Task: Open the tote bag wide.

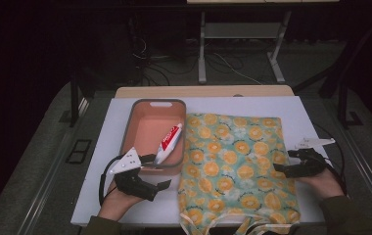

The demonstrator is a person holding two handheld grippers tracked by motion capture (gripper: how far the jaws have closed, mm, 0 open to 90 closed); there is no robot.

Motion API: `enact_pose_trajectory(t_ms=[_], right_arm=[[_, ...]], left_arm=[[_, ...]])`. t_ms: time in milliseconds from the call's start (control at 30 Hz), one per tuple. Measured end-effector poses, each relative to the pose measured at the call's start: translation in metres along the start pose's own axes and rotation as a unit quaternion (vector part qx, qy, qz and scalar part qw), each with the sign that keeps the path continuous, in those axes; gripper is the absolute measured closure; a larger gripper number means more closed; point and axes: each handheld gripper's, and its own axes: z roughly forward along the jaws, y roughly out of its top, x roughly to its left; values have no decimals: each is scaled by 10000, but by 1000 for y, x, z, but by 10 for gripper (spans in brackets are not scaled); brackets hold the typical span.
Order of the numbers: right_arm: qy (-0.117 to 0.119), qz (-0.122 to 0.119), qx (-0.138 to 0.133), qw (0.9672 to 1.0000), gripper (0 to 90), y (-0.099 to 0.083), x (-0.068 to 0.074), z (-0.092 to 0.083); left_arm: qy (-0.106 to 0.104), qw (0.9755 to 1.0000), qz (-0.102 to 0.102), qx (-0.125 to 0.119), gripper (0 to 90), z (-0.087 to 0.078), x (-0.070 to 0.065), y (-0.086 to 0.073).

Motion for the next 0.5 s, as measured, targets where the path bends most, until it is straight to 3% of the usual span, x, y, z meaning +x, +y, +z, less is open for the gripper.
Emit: enact_pose_trajectory(t_ms=[300,400,500], right_arm=[[-186,37,233,9995,172,0,-10,14],[-230,-139,296,9992,274,0,-6,17],[-235,-137,286,9992,390,1,-4,16]], left_arm=[[3,10000,11,14,0,0,0,0],[4,10000,0,7,0,0,0,0],[-2,10000,5,25,0,1,0,0]])
